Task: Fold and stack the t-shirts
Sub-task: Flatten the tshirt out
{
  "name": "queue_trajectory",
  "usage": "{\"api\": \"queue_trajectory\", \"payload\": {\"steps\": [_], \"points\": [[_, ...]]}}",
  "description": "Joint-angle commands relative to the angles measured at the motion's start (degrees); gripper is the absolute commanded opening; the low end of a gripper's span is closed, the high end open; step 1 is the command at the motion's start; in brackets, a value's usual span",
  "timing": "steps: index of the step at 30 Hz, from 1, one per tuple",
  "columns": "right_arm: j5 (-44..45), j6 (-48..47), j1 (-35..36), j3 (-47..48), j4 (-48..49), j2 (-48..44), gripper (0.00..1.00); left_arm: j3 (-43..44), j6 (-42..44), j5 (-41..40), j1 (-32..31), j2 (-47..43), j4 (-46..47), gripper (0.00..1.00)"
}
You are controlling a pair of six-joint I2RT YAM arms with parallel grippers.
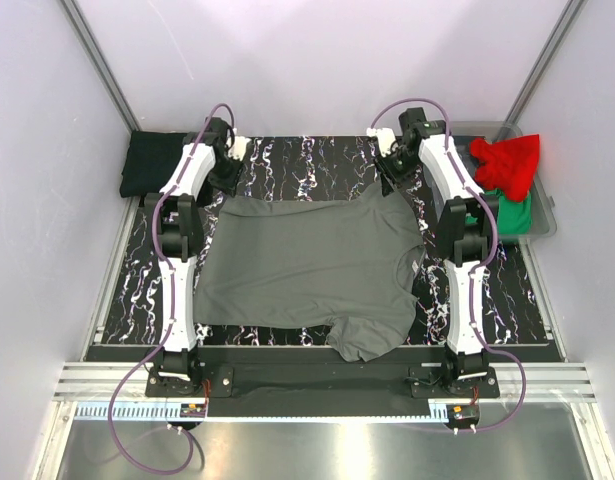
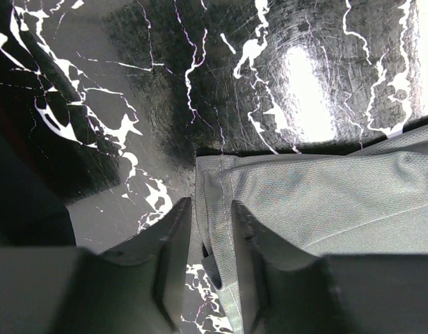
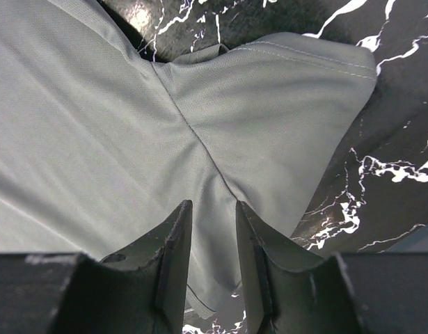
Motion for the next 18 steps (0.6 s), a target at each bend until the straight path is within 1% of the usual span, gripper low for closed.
{"api": "queue_trajectory", "payload": {"steps": [1,3,4,6,7,11,14,18], "points": [[0.2,0.3,-0.3,2.4,-1.1,1.5,0.38,-0.4,0.0,1.5,0.8,-1.7,0.1,0.30],[0.2,0.4,-0.4,2.9,-1.2,2.0,0.38,-0.7,0.1,1.8,1.1,-1.8,-0.3,0.25],[0.1,0.5,-0.4,3.2,-1.2,2.1,0.38,-0.8,0.1,1.8,1.1,-1.6,-0.5,0.25],[0.1,0.5,-0.4,3.7,-1.2,2.4,0.38,-0.7,0.2,1.5,1.1,-1.3,-0.6,0.25],[0.1,0.5,-0.5,4.0,-1.3,2.5,0.38,-0.7,0.1,1.5,1.2,-1.1,-0.6,0.28],[0.5,0.4,-0.5,4.6,-1.3,2.8,0.38,-0.4,0.1,1.8,1.1,-0.6,-0.7,0.29],[0.7,0.4,-0.7,4.4,-1.3,2.8,0.38,-0.3,0.2,3.0,1.1,-0.2,-1.3,0.27],[0.7,0.5,-0.7,4.0,-1.2,2.7,0.38,0.0,-0.4,6.6,1.2,0.0,-2.0,0.30]]}}
